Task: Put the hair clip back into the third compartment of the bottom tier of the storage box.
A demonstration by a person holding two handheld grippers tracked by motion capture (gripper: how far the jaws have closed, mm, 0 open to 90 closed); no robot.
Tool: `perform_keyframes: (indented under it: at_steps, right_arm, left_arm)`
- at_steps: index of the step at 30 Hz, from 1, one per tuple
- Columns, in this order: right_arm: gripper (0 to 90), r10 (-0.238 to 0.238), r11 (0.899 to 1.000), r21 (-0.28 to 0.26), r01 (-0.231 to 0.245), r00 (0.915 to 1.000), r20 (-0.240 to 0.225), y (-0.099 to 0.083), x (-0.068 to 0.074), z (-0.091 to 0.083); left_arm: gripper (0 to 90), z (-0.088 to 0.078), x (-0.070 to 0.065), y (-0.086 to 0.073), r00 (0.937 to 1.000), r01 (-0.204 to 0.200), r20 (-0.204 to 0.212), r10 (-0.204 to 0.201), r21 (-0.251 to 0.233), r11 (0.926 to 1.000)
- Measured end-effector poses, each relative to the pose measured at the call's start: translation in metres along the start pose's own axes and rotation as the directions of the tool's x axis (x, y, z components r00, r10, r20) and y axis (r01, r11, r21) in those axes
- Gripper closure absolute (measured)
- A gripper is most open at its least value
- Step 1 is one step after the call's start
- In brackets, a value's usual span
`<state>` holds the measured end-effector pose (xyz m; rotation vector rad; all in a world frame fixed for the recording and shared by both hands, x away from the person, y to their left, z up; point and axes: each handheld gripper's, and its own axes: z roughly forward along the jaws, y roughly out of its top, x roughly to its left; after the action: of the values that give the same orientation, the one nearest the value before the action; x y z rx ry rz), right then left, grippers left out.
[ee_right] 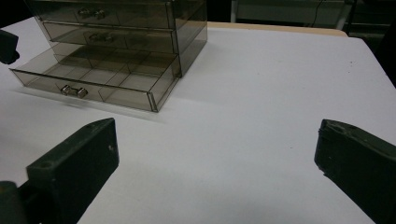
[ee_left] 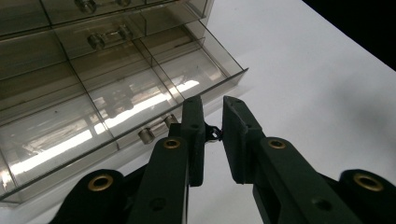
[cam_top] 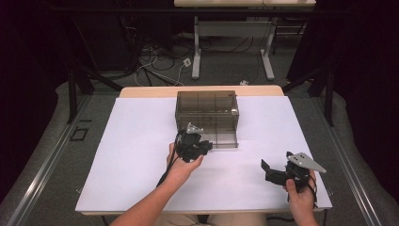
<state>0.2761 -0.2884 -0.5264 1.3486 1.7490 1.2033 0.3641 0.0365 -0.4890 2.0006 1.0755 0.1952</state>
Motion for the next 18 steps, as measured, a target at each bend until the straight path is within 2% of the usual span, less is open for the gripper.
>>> perform_keyframes:
  at_steps: [7, 8, 13, 18]
  right_arm:
    - [0.0, -0.002, 1.0, 0.003, 0.002, 1.0, 0.0, 0.0, 0.0, 0.0]
    - [0.0, -0.001, 1.0, 0.003, 0.001, 1.0, 0.0, 0.0, 0.0, 0.0]
    - [0.0, 0.001, 1.0, -0.011, -0.001, 1.0, 0.0, -0.001, 0.0, 0.001]
    - [0.0, 0.0, 1.0, 0.001, 0.0, 1.0, -0.004, -0.001, 0.0, 0.0]
  left_arm:
    - [79.0, 0.003, 0.004, 0.005, 0.9999, 0.004, -0.013, -0.004, 0.011, 0.9999]
    - [79.0, 0.005, 0.004, 0.005, 0.9998, 0.01, -0.016, -0.01, -0.005, 0.9999]
    - [79.0, 0.008, 0.006, 0.006, 0.9995, 0.018, -0.027, -0.019, -0.01, 0.9998]
    - [79.0, 0.011, 0.01, 0.008, 0.9996, 0.006, -0.029, -0.006, -0.01, 0.9999]
